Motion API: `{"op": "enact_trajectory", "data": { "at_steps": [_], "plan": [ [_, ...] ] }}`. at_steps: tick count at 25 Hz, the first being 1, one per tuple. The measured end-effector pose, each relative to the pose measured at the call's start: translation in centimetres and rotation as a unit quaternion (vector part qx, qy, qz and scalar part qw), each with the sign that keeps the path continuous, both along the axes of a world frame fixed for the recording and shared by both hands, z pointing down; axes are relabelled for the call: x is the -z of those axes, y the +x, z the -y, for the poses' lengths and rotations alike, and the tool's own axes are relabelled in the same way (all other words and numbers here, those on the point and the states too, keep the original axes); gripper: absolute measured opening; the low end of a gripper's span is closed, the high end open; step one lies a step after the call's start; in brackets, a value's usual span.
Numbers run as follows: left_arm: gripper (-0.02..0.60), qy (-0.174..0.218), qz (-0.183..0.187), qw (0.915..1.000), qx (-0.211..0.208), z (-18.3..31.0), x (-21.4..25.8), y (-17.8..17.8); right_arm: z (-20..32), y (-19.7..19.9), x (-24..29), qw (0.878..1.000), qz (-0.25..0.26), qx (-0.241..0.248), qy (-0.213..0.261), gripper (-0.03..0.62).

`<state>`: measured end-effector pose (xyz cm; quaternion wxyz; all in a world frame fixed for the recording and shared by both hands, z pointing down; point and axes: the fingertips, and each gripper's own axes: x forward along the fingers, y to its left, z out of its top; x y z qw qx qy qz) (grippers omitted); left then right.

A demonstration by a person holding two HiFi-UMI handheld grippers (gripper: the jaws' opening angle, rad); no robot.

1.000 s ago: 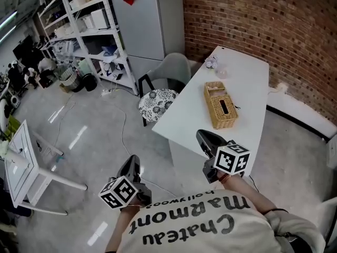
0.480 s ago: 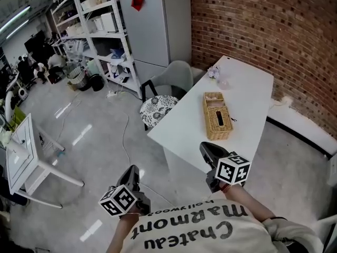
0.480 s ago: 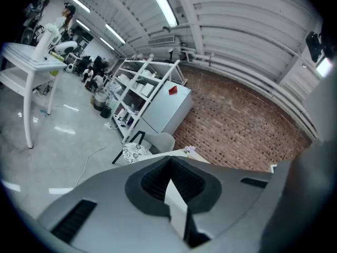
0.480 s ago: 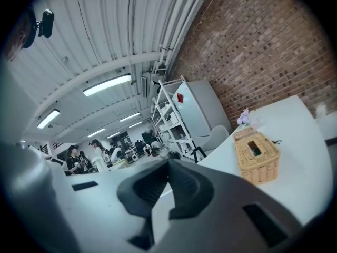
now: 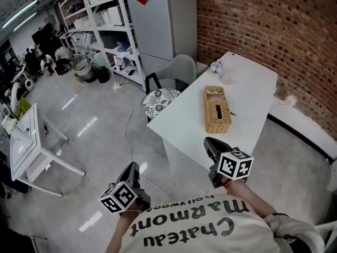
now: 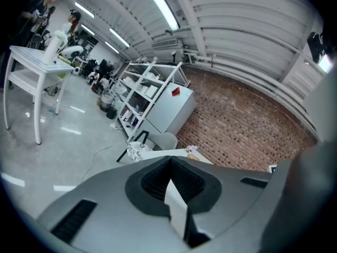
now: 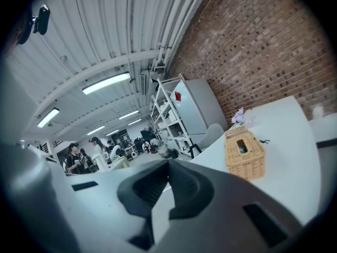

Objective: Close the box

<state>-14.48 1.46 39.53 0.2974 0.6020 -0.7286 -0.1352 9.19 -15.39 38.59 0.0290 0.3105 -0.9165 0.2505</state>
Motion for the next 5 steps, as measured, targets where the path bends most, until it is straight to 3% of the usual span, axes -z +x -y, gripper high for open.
{"op": "enact_trajectory", "data": {
  "at_steps": [5],
  "plan": [
    [0.002,-0.004,-0.005,0.9999,0.012,-1.3,-0.6,0.8,-0.5,1.4,-0.8,1.000,-0.007,0.000,-0.005,0.003]
  ]
}}
